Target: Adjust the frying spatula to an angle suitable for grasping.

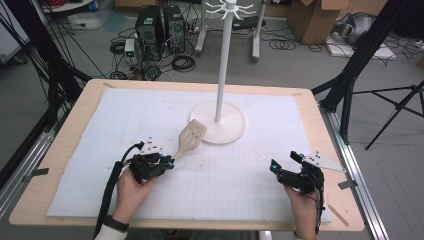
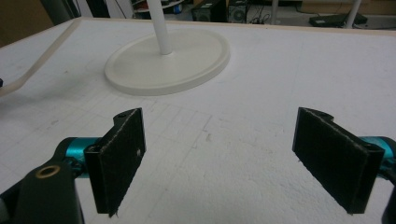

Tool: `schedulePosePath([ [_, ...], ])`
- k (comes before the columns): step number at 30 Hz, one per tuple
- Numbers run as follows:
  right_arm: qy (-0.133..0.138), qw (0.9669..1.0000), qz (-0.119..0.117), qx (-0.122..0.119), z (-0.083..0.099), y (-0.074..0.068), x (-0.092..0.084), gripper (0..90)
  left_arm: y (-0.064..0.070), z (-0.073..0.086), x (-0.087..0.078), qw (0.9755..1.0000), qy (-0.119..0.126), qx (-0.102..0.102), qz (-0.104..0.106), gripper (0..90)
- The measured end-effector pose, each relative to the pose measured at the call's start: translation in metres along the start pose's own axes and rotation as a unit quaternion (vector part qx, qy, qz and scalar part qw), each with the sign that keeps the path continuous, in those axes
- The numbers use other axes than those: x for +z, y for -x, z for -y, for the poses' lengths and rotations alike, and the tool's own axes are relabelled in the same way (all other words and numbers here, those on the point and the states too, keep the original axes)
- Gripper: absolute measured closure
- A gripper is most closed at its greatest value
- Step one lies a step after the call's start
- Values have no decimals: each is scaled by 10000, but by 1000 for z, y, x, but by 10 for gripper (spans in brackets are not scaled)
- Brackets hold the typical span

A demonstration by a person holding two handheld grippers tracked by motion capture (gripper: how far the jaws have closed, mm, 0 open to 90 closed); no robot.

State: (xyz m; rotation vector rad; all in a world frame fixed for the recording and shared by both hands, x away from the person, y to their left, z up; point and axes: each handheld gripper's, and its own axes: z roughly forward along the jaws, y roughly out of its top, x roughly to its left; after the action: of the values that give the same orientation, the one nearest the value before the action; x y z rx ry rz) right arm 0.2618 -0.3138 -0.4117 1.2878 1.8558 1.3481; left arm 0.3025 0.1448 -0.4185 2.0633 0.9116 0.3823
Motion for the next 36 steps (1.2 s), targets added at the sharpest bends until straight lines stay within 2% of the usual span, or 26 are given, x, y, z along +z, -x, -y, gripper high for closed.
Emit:
schedulePosePath([
  [5,18,10000,-1,1,0,1,0,158,5,-9,-7,9995,128,204,221,780],
  [9,22,10000,6,6,0,1,-1,158,9,-13,-9,9989,163,288,320,780],
  [12,40,10000,-5,16,0,1,-2,158,15,-17,-8,9979,168,435,442,780],
  [13,45,10000,5,37,-1,1,-2,158,20,-21,-7,9967,141,577,551,780],
  [14,45,10000,5,37,-1,1,-2,158,20,-21,-7,9967,141,577,551,780],
  [15,52,10000,7,36,-1,2,-2,158,27,-24,-5,9949,124,770,633,781],
  [16,52,10000,7,36,-1,2,-2,158,27,-24,-5,9949,124,770,633,781],
  [17,71,10000,16,52,-1,2,-3,158,33,-28,-3,9929,114,915,749,780],
  [18,71,10000,16,52,-1,2,-3,158,33,-28,-3,9929,114,915,749,780],
  [19,79,10000,18,47,-1,3,-3,158,36,-31,-2,9916,87,981,836,780],
  [20,89,9999,17,69,-1,3,-4,158,41,-34,1,9894,22,1122,925,780],
  [21,89,9999,17,69,-1,3,-4,158,41,-34,1,9894,22,1122,925,780],
  [23,107,9999,25,94,-1,3,-5,159,49,-39,6,9835,-96,1407,1134,780],
  [24,121,9999,29,80,-1,4,-6,159,49,-39,6,9835,-96,1407,1134,780],
  [25,121,9999,29,80,-1,4,-6,159,51,-40,8,9818,-137,1453,1219,780],
  [26,125,9999,34,113,-1,5,-6,158,55,-40,15,9780,-266,1615,1297,780],
  [27,125,9999,34,113,-1,5,-6,158,55,-40,15,9780,-266,1615,1297,780],
  [30,126,9998,42,127,-1,5,-6,158,62,-39,29,9705,-513,1880,1421,780],
  [31,126,9998,43,125,0,5,-6,158,68,-38,37,9630,-617,2091,1587,780],
  [32,124,9998,44,142,0,5,-6,159,72,-38,41,9592,-670,2192,1657,780],
  [33,124,9998,44,142,0,5,-6,159,72,-38,41,9592,-670,2192,1657,780],
  [35,143,9997,67,163,0,7,-7,159,82,-43,52,9468,-819,2509,1840,780],
  [36,143,9997,67,163,0,7,-7,159,82,-43,52,9468,-819,2509,1840,780],
])
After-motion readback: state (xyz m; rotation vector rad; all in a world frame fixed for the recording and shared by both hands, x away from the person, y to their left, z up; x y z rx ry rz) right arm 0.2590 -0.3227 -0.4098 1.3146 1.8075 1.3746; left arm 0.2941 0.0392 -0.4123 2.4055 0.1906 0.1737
